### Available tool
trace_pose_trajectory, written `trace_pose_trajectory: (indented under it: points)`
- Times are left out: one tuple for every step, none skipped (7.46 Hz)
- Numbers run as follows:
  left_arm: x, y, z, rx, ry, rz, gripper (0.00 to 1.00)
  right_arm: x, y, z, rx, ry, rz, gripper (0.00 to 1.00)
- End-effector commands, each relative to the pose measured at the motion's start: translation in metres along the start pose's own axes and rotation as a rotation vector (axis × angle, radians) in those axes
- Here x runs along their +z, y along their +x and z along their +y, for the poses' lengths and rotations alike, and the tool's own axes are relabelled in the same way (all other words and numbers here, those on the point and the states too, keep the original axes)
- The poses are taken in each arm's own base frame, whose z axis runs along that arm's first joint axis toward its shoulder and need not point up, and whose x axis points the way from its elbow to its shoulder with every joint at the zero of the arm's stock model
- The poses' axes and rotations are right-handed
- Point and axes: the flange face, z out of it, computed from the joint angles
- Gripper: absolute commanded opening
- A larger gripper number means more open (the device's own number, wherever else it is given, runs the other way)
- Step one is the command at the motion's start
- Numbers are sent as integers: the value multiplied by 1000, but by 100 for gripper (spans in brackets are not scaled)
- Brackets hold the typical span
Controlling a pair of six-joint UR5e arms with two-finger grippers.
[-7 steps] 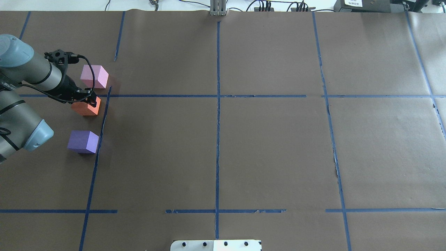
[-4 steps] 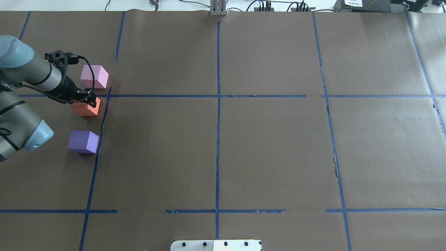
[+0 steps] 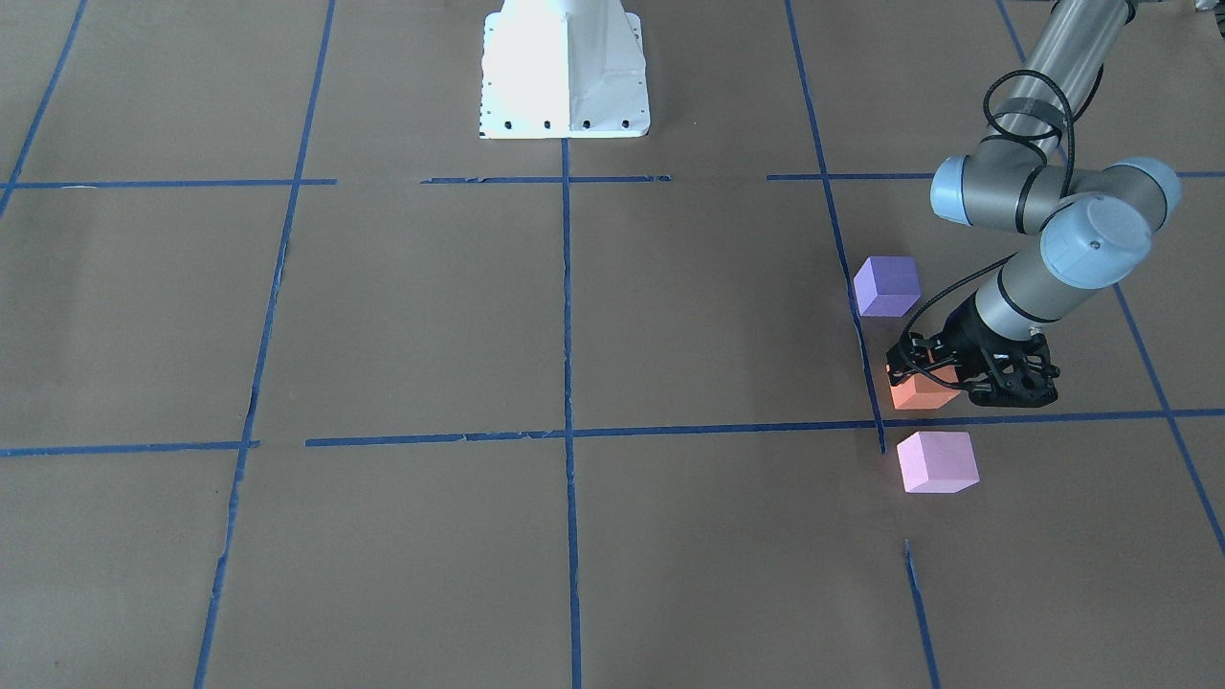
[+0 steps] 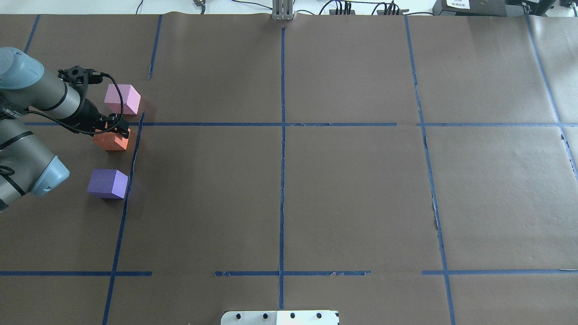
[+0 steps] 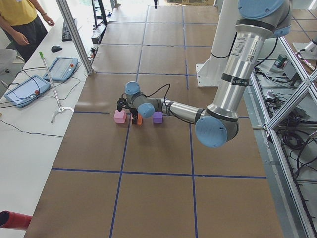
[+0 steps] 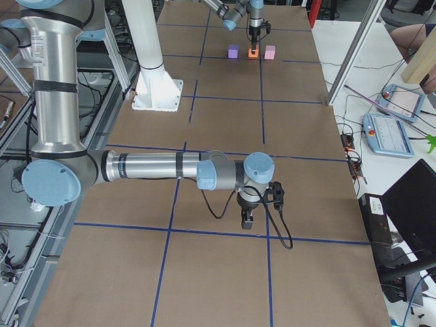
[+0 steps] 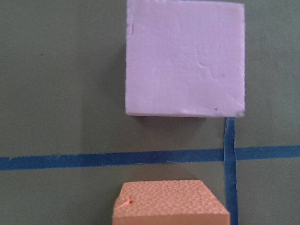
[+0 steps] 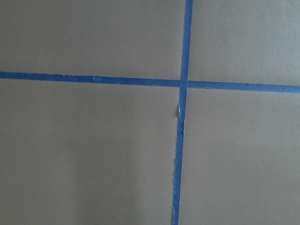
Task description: Arrange blocks in a line
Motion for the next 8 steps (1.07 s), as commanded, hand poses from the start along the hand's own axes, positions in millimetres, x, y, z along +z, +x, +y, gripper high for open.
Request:
trace_pose_trajectory:
  points:
    - [-56,26,0,39,60,70,100,0,0,0,0,0,0,100]
    - [-111,12,-14,-21,91,48,100,0,0,0,0,0,0,100]
    - [-146,18,-18,-70,91,18,100,0,0,0,0,0,0,100]
    - [-158,20,-18,-82,95,12,100,0,0,0,0,0,0,100]
    - [-162,22,-17,-79,99,17,100,0,0,0,1,-1,0,100]
    - [-170,10,-22,-53,114,8,100,0,0,0,1,-1,0,100]
    - [-183,-26,-33,113,127,-23,100,0,0,0,0,0,0,100]
    - [-198,-72,-40,166,113,-53,100,0,0,0,1,-1,0,100]
